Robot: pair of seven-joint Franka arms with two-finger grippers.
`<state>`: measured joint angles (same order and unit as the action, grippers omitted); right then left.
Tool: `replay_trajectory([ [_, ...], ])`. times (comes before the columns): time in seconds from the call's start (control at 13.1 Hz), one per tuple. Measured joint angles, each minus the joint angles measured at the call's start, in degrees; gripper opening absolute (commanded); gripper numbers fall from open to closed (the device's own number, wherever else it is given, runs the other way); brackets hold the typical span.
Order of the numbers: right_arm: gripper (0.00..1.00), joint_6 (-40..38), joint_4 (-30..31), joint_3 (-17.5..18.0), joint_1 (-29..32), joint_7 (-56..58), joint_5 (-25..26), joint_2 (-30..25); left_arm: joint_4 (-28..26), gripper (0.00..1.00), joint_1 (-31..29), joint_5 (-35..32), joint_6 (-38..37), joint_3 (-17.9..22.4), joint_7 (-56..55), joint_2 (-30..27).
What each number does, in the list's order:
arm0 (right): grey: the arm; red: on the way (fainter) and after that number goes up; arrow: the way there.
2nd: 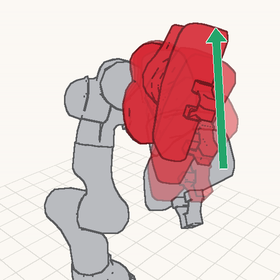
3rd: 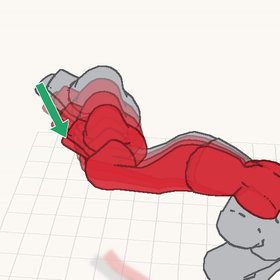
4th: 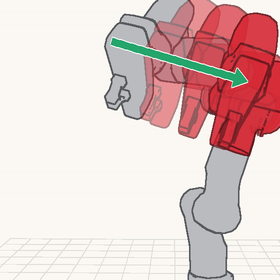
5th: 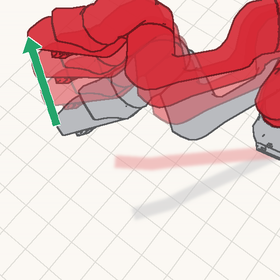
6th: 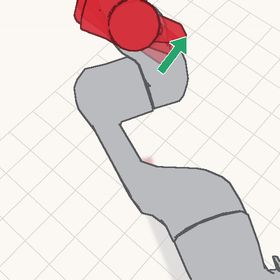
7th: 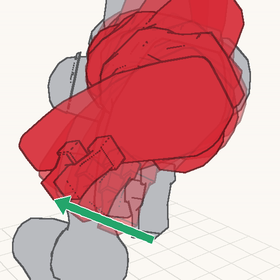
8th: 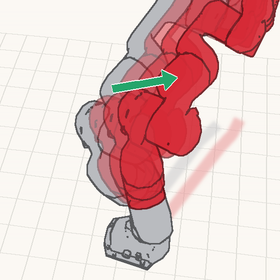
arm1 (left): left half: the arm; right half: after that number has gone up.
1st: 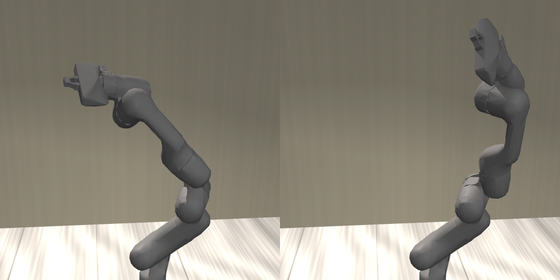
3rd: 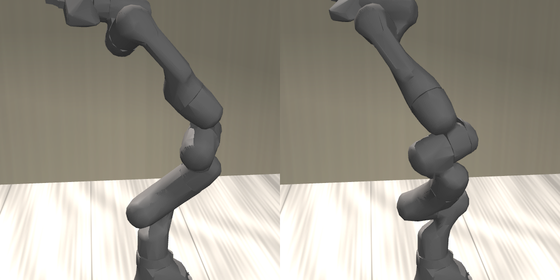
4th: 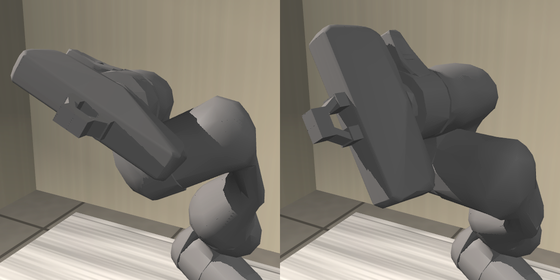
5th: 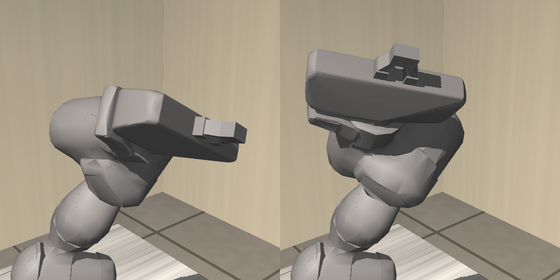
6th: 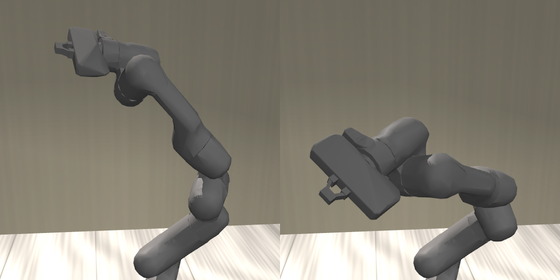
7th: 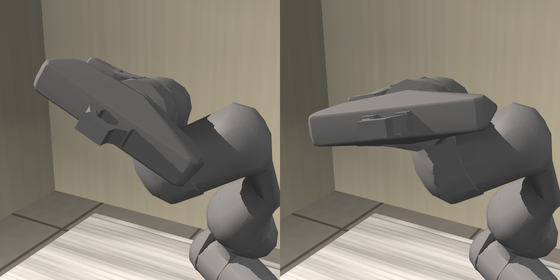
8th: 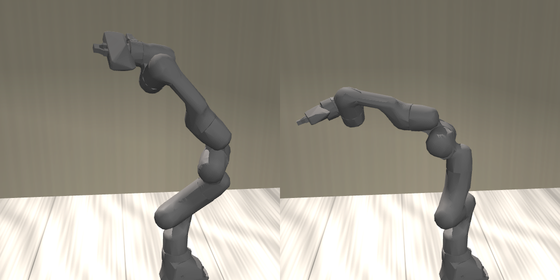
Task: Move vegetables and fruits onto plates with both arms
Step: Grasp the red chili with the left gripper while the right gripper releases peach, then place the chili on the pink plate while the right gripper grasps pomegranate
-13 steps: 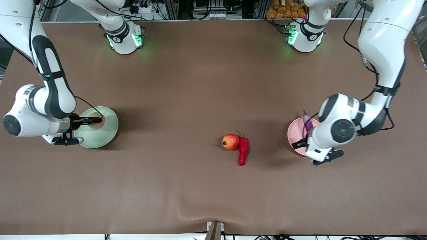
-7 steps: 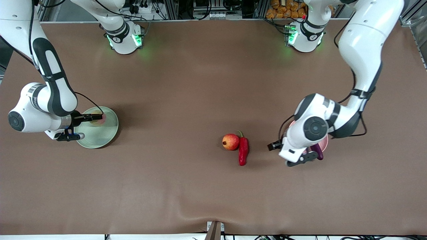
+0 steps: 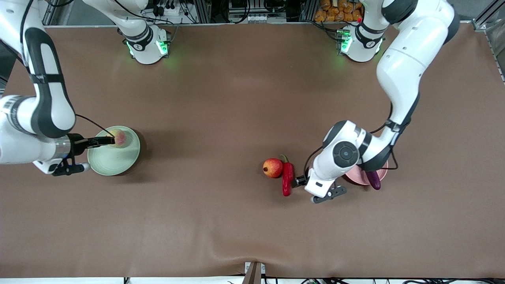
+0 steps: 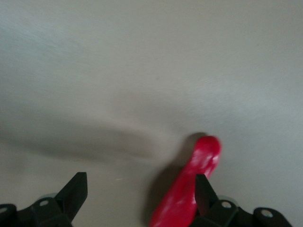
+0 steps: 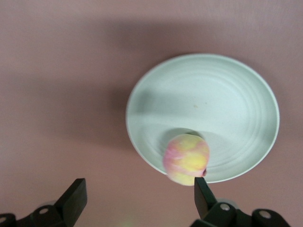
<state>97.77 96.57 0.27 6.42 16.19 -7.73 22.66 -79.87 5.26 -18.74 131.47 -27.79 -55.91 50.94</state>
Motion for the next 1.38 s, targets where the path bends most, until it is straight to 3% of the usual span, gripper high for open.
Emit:
replay_trajectory([
  [0.31,1.00,-5.3,-8.5,0.0,-1.0,-0.8,-0.4,-0.2,3.3,0.96,8.5,0.0,2.2,5.7,-5.7,2.9],
  [0.61,1.00,-9.6,-14.4,0.1,-1.6,-9.3,-8.4,-0.2,3.3,0.00,8.7,0.1,3.0,6.0,-5.9,4.7],
  [0.92,1.00,-9.9,-16.9,0.6,-8.0,-26.1,-11.2,-0.2,4.3,0.00,7.9,0.2,0.2,6.2,-4.9,3.9],
  [1.22,1.00,-2.6,-16.9,0.8,-19.8,-45.1,-15.2,1.1,5.3,0.00,3.5,0.2,-13.2,5.5,-1.7,-2.0],
  [1.38,1.00,4.1,-16.8,0.8,-24.9,-53.2,-16.0,3.3,5.2,0.00,-0.2,0.2,-19.7,5.0,7.4,-4.8],
])
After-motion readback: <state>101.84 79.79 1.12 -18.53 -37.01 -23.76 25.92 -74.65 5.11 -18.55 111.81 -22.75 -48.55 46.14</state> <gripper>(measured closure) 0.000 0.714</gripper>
